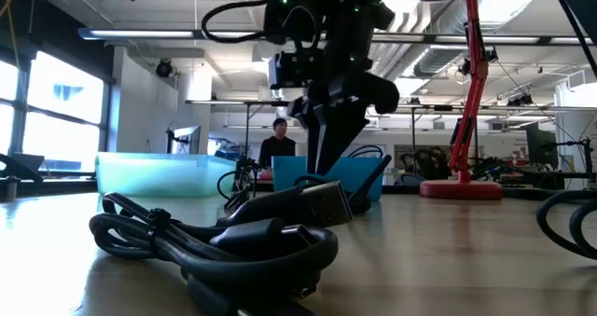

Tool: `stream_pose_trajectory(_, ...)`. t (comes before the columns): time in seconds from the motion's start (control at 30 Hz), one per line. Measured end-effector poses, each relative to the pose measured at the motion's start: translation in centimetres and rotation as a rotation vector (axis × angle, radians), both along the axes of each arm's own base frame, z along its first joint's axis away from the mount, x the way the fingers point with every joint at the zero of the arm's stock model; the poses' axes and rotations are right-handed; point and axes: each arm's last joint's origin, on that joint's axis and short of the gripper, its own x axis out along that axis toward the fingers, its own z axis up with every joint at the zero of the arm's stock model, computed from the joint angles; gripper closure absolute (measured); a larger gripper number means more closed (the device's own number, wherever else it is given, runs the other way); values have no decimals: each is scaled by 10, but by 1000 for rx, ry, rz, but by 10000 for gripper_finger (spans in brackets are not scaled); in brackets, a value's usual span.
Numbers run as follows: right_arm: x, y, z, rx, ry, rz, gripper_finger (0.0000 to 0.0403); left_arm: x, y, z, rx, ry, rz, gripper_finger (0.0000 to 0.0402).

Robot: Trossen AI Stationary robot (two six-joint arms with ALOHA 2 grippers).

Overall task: Pick & Place USB Port
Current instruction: Put the black HDMI cable into the green bin

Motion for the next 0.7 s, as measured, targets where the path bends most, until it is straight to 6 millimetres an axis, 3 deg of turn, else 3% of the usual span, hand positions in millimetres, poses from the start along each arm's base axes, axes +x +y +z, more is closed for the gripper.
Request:
stream_pose_trajectory(0.27,3,-9,-14,27,31,-72,269,0,1,0,26,-2,14,186)
stream_pose_trajectory(0.37,3,-14,-14,26,30,-130,298,0,1,0,28,1,15,186)
stream_pose_trajectory(0.53,0,-21,-15,15,62,-177,388,0,1,0,31,0,16,186)
stream_pose_trajectory(0.7,-2,-23,-15,-7,76,-231,394,0,1,0,31,0,17,186)
